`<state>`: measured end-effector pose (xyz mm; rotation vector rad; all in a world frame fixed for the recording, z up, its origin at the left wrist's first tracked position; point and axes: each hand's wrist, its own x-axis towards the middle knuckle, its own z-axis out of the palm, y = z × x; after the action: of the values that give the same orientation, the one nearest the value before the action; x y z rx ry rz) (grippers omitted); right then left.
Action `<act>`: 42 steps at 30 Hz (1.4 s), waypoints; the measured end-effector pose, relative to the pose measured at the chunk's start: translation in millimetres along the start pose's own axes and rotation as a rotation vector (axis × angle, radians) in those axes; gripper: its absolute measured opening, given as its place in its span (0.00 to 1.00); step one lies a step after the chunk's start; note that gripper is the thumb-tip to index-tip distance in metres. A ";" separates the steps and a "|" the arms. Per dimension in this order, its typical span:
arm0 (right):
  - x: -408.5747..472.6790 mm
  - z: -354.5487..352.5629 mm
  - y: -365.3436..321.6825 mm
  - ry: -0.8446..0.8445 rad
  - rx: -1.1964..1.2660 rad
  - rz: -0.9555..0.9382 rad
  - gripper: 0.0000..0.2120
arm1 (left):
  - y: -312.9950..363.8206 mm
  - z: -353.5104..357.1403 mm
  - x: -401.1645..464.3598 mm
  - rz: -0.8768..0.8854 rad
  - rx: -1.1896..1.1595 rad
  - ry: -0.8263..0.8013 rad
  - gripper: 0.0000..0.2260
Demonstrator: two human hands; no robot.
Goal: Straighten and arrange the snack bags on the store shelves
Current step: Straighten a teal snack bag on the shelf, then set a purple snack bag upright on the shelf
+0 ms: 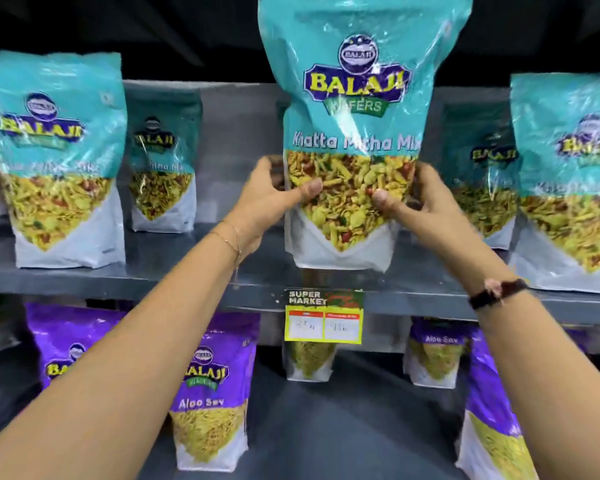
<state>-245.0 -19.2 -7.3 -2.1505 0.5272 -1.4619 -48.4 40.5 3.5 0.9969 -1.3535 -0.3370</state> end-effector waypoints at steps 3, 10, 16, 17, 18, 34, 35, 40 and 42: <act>11.4 12.1 26.9 -0.023 0.017 0.065 0.27 | -25.1 -0.3 13.2 -0.055 0.010 0.010 0.19; 13.6 30.4 62.4 -0.057 0.044 0.210 0.24 | -65.6 3.8 14.4 -0.146 0.050 0.020 0.23; -28.4 45.4 44.5 0.193 -0.208 0.097 0.41 | -64.0 2.0 -17.5 0.037 0.318 0.184 0.28; -44.6 53.9 40.7 0.272 -0.267 -0.006 0.36 | -65.8 -1.9 -30.8 0.125 0.342 0.261 0.26; -62.5 64.9 39.4 0.326 -0.292 -0.113 0.30 | -70.1 -7.5 -46.7 0.219 0.359 0.339 0.23; -205.7 267.5 183.2 -0.582 -0.051 0.577 0.42 | -301.5 -134.6 -240.5 -0.705 0.397 0.030 0.40; -203.9 276.3 188.2 -0.594 -0.025 0.575 0.42 | -305.3 -137.7 -238.4 -0.717 0.351 -0.015 0.40; -202.8 299.5 199.7 -0.567 0.007 0.658 0.36 | -308.6 -137.9 -229.1 -0.785 0.255 -0.056 0.31; -203.6 297.2 202.3 -0.524 0.001 0.661 0.34 | -308.6 -135.2 -227.8 -0.773 0.270 -0.032 0.29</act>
<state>-48.5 -16.7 -370.7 -1.9650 0.9093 -0.5221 121.4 82.5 -363.7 1.7364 -1.0063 -0.7588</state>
